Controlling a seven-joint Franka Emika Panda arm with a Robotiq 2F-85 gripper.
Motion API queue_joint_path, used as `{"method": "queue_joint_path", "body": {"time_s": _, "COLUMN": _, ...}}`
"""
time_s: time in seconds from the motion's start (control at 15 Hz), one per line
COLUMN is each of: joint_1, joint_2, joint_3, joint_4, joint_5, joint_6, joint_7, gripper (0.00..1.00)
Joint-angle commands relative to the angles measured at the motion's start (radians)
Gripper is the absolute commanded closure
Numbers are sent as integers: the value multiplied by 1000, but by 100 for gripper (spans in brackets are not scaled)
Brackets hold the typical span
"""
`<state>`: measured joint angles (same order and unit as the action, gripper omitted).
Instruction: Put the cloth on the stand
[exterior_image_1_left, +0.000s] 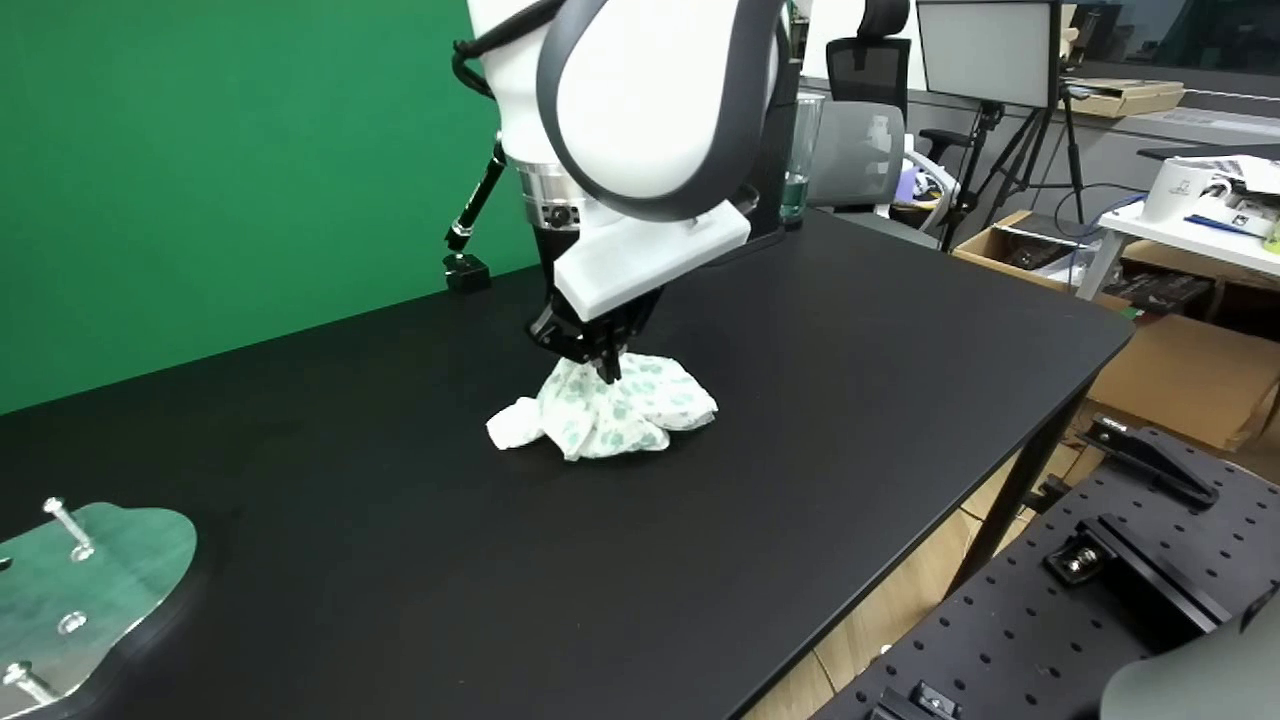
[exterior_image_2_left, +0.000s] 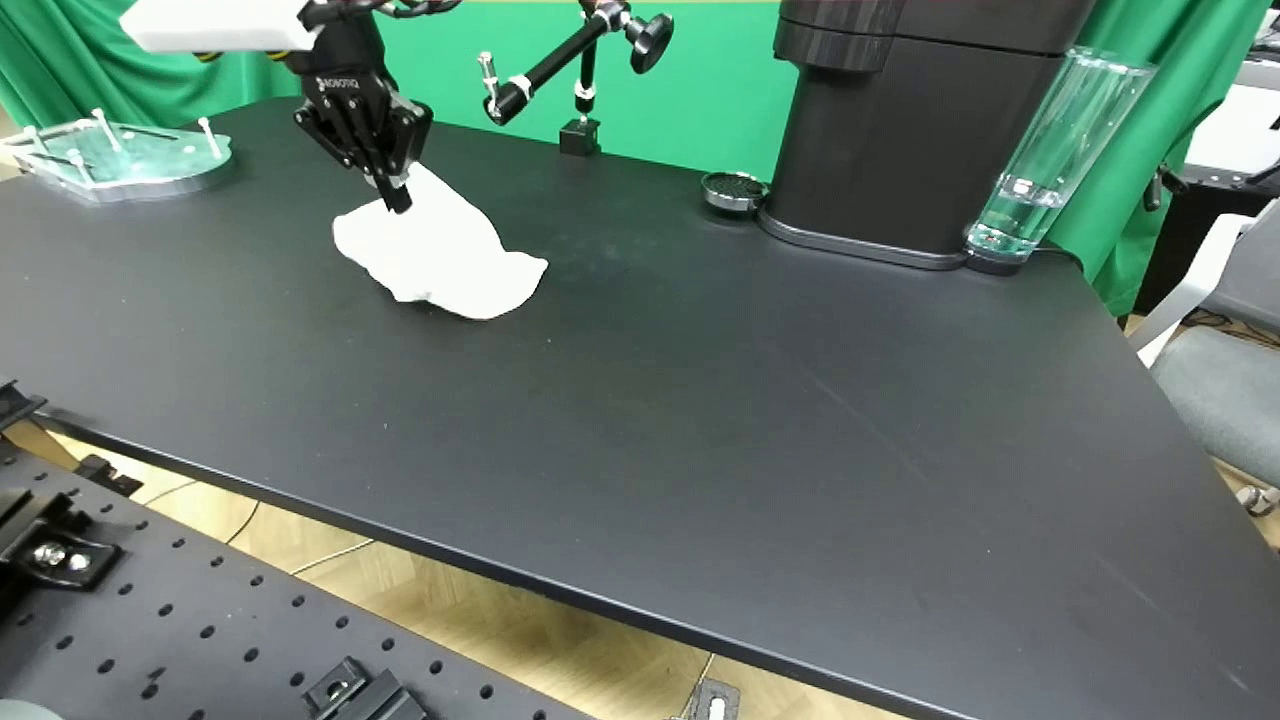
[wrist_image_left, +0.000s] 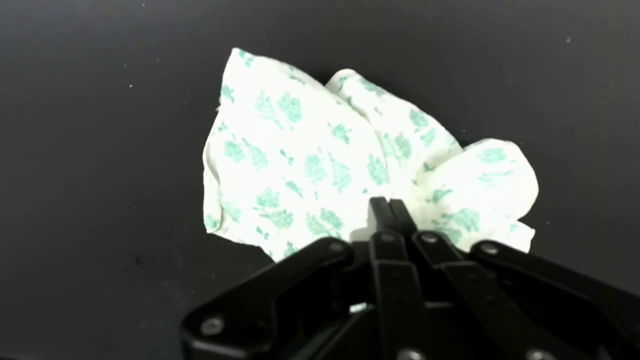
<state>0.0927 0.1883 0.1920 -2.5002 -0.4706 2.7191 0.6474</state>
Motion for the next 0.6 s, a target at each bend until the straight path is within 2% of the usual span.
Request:
{"method": "queue_joint_path", "body": {"time_s": 0.0, "joint_1": 84, "joint_2": -115, "joint_3": -41, "joint_4": 10, "joint_5": 94, "joint_6": -123, "joint_7": 39, "gripper": 100}}
{"method": "queue_joint_path", "body": {"time_s": 0.2, "joint_1": 108, "joint_2": -193, "joint_3": -40, "joint_4": 50, "joint_5": 63, "joint_6": -223, "joint_7": 113, "gripper": 100}}
{"method": "queue_joint_path", "body": {"time_s": 0.53, "joint_1": 77, "joint_2": -250, "joint_3": -11, "joint_4": 177, "joint_5": -66, "joint_6": -365, "joint_7": 256, "gripper": 100}}
